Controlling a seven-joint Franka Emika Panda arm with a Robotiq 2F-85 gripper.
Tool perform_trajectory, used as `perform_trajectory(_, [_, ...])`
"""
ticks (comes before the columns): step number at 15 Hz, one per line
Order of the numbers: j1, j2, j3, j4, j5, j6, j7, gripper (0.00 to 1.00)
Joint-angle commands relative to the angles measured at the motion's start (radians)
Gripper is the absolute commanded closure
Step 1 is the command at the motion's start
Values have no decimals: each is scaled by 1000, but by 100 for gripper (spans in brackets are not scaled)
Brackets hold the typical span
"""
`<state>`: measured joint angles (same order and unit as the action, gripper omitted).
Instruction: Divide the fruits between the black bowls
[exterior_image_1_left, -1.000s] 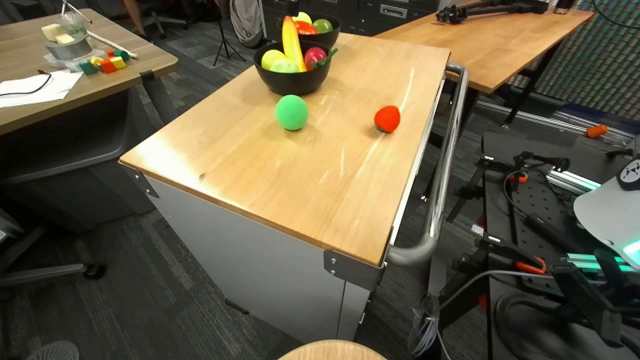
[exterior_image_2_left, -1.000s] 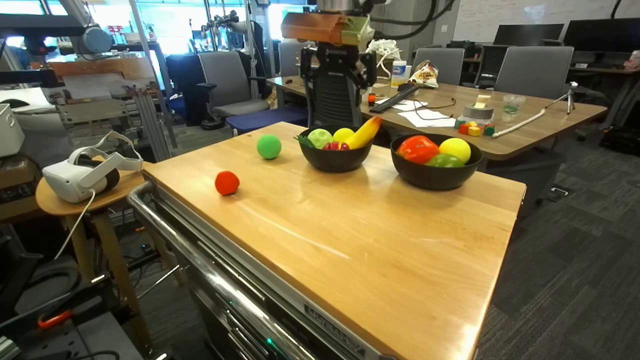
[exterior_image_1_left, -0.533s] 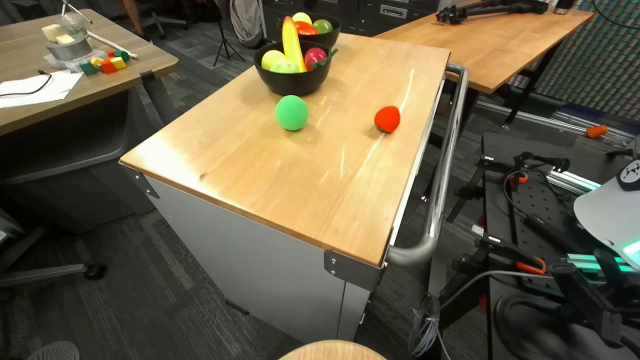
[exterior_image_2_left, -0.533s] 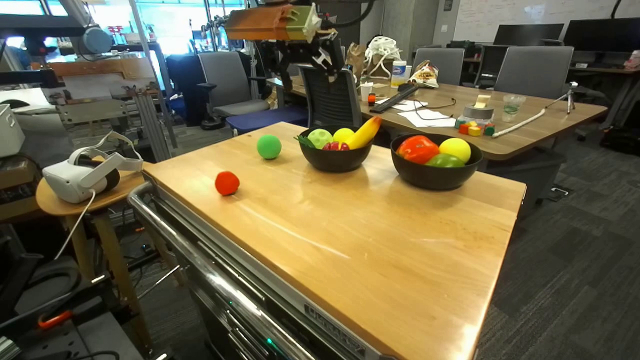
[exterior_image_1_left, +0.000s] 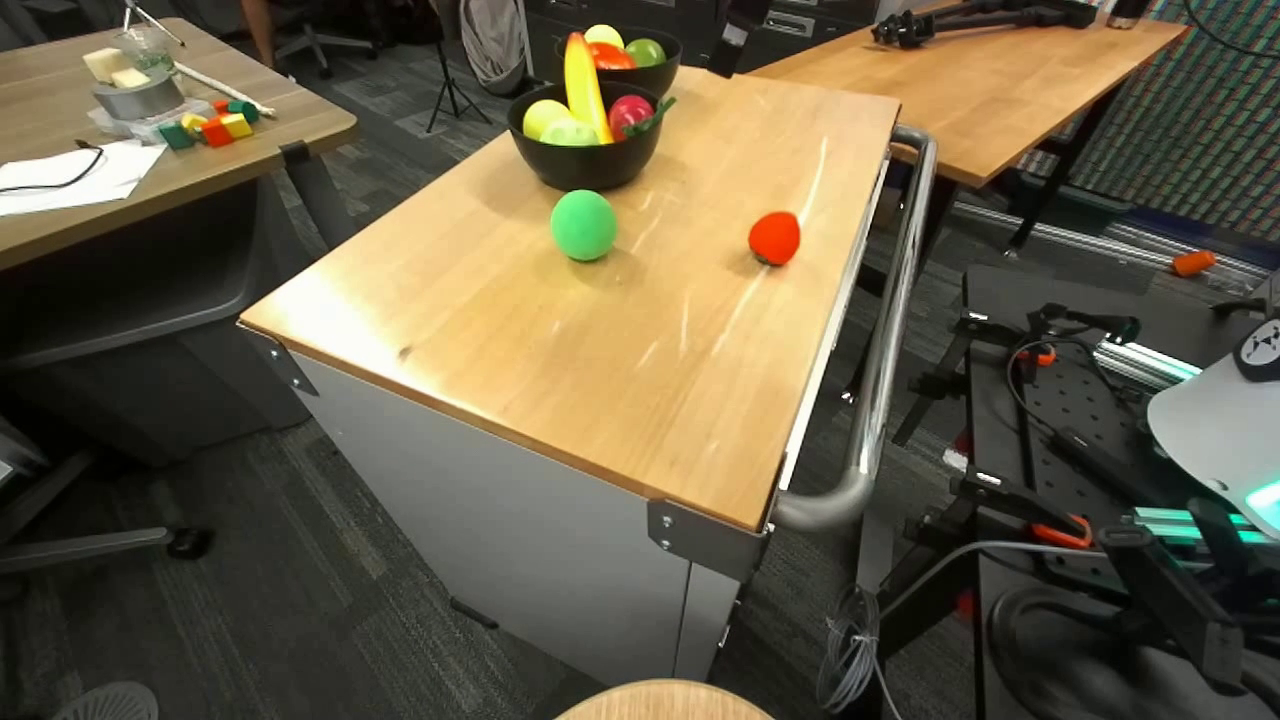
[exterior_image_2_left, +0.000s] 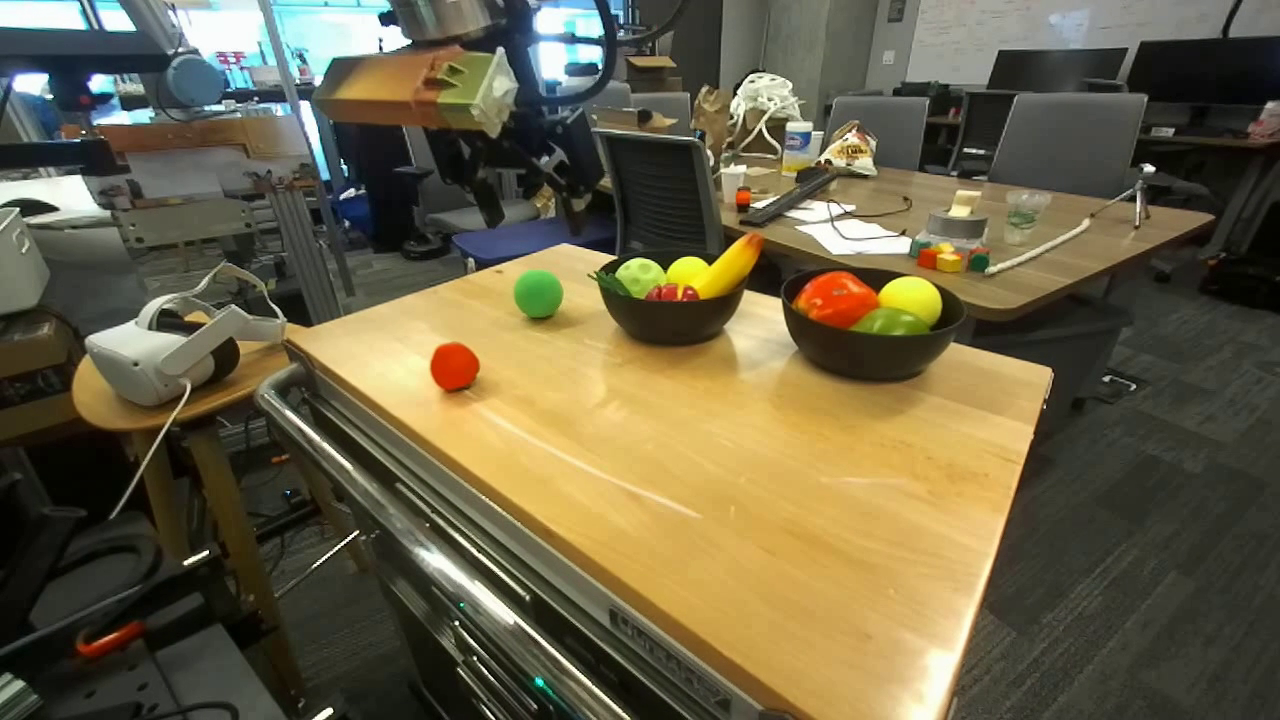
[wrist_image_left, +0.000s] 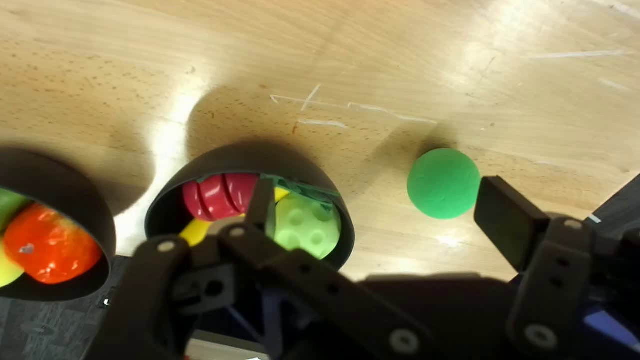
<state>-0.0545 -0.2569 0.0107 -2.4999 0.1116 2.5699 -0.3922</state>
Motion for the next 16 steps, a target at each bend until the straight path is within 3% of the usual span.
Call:
perform_trajectory(1, [61, 61, -32, 48, 4, -25, 8, 0])
perform_trajectory(6, [159, 183, -3, 133, 133, -20, -26, 0])
perform_trajectory(9, [181, 240, 27, 187, 191, -15, -24, 0])
perform_trajectory(13, [169, 325, 59, 229, 95, 28, 94, 0])
perform_trajectory(16, [163, 398, 65, 261, 88, 50, 144, 0])
